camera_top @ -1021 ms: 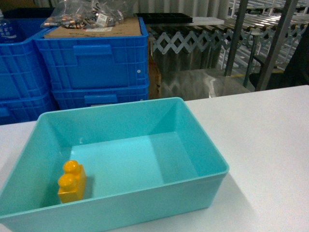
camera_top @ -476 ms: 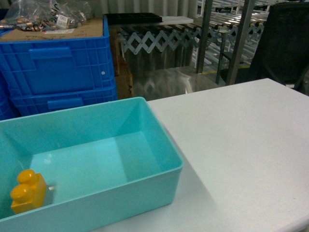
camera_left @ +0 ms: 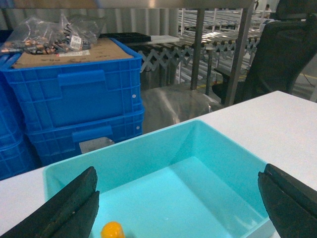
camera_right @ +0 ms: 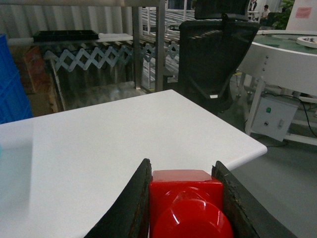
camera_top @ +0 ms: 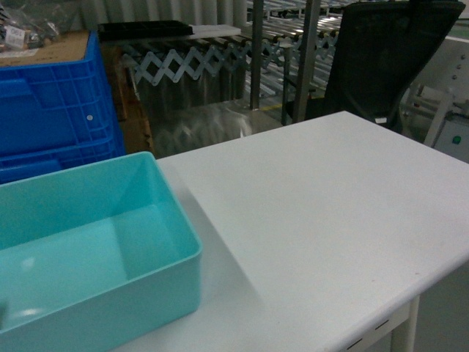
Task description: Pick red block from blue box to shelf
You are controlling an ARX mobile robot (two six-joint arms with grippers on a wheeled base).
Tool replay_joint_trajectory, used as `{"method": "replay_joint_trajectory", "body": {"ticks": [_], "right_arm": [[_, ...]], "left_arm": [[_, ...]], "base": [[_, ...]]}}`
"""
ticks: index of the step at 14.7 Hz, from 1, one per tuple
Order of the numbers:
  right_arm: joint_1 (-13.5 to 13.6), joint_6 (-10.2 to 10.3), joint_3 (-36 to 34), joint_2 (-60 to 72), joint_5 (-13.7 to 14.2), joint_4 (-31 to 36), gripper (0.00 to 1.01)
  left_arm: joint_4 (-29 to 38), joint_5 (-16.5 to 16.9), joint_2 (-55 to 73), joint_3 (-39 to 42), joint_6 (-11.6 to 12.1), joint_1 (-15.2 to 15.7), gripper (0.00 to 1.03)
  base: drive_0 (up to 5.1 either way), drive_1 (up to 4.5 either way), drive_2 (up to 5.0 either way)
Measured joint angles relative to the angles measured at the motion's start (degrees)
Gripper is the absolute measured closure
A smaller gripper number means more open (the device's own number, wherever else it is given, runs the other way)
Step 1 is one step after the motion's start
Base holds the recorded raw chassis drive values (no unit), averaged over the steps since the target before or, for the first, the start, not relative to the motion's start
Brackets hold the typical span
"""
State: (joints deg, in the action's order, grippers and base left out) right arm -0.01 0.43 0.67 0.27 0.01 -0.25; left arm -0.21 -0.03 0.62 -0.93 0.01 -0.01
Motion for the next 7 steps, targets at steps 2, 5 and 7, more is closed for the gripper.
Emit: {"method": "replay_joint_trajectory", "body": {"ticks": [2, 5, 7], "right_arm": [[0.00, 0.00, 0.00, 0.00, 0.00, 0.00, 0.73], [0.00, 0.00, 0.00, 0.00, 0.00, 0.00, 0.73], [0.00, 0.00, 0.00, 0.00, 0.00, -0.02, 0.73]], "left_arm": [[-0.02, 0.00, 0.00, 0.00, 0.00, 0.00, 0.05], [-0.02, 0.00, 0.00, 0.00, 0.00, 0.00, 0.05], [-0.02, 0.00, 0.00, 0.00, 0.00, 0.00, 0.05]], "base": [[-1.7, -1.68, -1.7], [-1.4, -1.39, -1.4], [-1.5, -1.50, -1.5]]}}
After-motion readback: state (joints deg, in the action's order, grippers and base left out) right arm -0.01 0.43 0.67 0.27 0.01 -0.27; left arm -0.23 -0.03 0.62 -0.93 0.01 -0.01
